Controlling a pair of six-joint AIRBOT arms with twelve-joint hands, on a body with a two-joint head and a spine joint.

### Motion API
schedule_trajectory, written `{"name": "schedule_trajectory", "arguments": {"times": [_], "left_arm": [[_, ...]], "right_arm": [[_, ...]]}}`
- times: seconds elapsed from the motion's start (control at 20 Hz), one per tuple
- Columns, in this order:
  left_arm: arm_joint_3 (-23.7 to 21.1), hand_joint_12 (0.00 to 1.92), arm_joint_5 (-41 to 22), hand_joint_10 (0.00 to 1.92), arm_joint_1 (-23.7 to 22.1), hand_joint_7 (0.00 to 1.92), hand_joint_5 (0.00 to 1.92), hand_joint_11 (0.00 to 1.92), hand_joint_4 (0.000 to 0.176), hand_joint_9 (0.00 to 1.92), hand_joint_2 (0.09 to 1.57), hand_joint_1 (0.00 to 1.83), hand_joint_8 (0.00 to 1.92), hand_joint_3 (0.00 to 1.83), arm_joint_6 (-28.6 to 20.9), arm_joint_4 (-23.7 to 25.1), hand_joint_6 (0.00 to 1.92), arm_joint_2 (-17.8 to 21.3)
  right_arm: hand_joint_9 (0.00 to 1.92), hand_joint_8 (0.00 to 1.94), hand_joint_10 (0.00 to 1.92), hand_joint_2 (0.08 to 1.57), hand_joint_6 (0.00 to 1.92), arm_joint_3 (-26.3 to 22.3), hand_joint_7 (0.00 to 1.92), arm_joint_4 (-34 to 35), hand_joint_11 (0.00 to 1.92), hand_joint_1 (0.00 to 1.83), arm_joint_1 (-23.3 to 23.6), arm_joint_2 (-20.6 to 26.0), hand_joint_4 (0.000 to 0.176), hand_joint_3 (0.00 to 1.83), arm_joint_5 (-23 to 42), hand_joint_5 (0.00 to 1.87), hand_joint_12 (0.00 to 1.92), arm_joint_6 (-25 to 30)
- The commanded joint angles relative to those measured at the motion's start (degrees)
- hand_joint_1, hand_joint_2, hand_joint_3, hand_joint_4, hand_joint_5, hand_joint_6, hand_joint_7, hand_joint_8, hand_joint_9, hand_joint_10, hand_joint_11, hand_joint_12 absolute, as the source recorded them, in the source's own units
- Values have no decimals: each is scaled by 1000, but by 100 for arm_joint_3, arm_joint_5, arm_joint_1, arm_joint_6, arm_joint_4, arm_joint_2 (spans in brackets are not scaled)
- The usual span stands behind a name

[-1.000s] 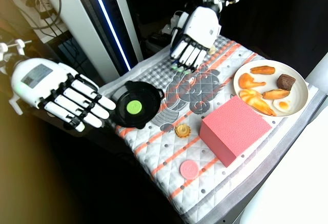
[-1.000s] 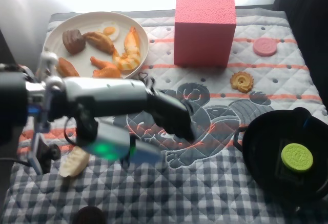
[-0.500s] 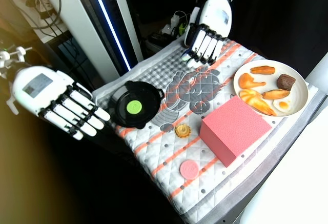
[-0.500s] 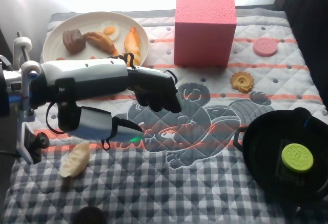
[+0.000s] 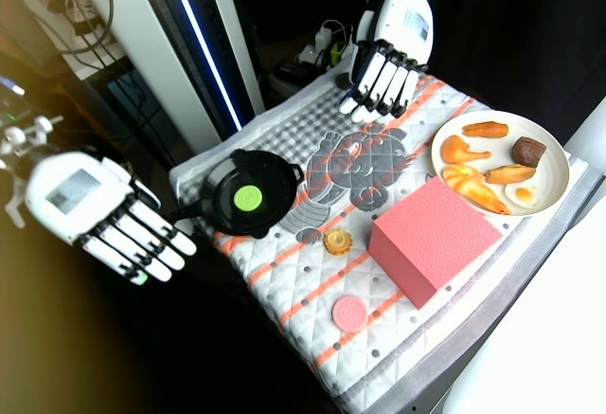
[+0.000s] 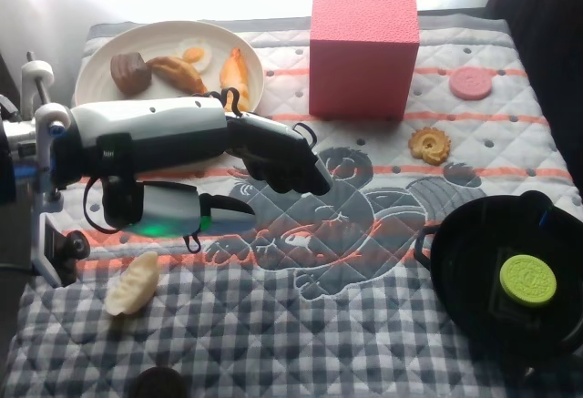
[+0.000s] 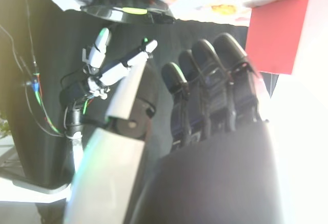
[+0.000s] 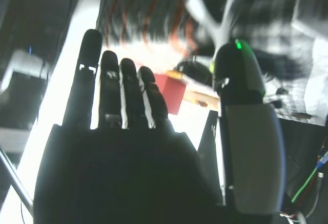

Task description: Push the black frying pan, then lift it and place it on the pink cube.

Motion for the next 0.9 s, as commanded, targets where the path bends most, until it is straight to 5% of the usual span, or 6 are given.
{"name": "schedule_trajectory", "arguments": {"times": [0.0,0.15,0.3,0.35,0.85], "left_arm": [[-23,1350,-459,885,-90,380,400,0,0,278,1419,1207,541,0,7,-237,562,29],[-21,1358,-459,909,-100,379,374,0,0,268,1420,1250,606,0,88,-305,731,21],[-21,1404,-470,931,-112,382,409,0,0,273,1437,1238,620,0,115,-335,678,6],[-21,1409,-472,919,-112,373,396,0,0,260,1439,1223,608,0,119,-347,674,7],[-21,1264,-560,861,-35,403,338,0,0,243,1366,1261,486,0,257,-574,800,21]], "right_arm": [[42,1,102,1116,0,63,50,67,0,714,54,34,0,0,469,0,1078,37],[59,3,102,1103,2,182,75,-101,0,676,82,44,0,0,330,8,1056,234],[57,0,91,1098,2,281,75,-230,0,673,171,8,0,0,128,17,976,234],[50,5,70,1099,4,328,69,-274,0,663,257,-31,0,0,6,7,818,234],[84,0,17,1126,0,771,48,-370,0,615,947,-463,0,3,-553,0,726,132]]}}
